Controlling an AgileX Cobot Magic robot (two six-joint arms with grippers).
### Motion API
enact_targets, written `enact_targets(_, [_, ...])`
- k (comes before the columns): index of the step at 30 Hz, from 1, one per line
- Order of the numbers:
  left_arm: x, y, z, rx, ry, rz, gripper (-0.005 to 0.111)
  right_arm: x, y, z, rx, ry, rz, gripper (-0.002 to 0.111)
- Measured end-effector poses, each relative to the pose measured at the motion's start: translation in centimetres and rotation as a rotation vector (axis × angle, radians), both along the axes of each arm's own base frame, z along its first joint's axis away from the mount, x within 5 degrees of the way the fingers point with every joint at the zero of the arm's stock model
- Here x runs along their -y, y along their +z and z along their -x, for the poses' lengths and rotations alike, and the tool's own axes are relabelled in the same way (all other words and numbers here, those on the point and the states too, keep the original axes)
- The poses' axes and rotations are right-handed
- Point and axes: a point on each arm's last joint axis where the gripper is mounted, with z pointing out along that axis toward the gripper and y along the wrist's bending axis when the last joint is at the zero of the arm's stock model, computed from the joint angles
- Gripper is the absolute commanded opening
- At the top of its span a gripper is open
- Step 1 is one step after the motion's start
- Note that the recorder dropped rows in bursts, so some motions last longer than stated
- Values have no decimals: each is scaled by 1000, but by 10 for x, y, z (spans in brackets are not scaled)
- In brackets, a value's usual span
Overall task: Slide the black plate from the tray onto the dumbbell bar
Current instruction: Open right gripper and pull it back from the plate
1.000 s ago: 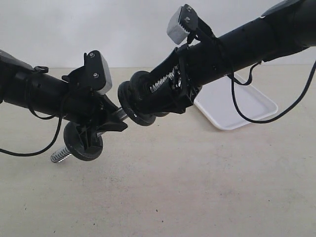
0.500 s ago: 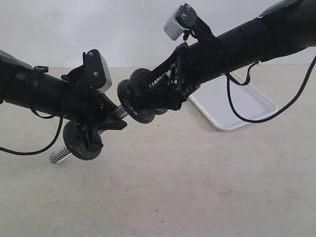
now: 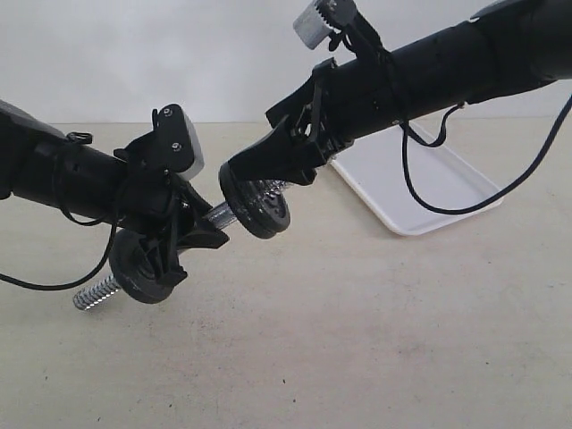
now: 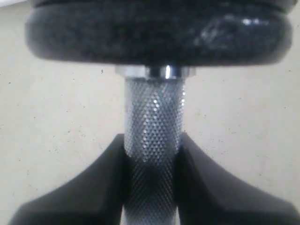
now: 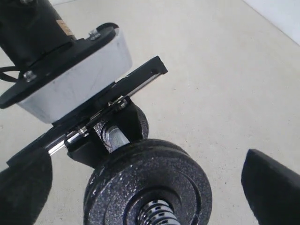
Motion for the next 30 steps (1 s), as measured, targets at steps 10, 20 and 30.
enact_targets(10, [0,0,0,-3,12,2,4,0,1,0,-4,-5,-10,105])
enact_targets(20, [-8,-1,-10,-42,240,19,4,6,3,-14,27,-190,24,62])
enact_targets(30, [-15,0,-17,-183,573,159,4,16,24,-20,54,-383,-3,1])
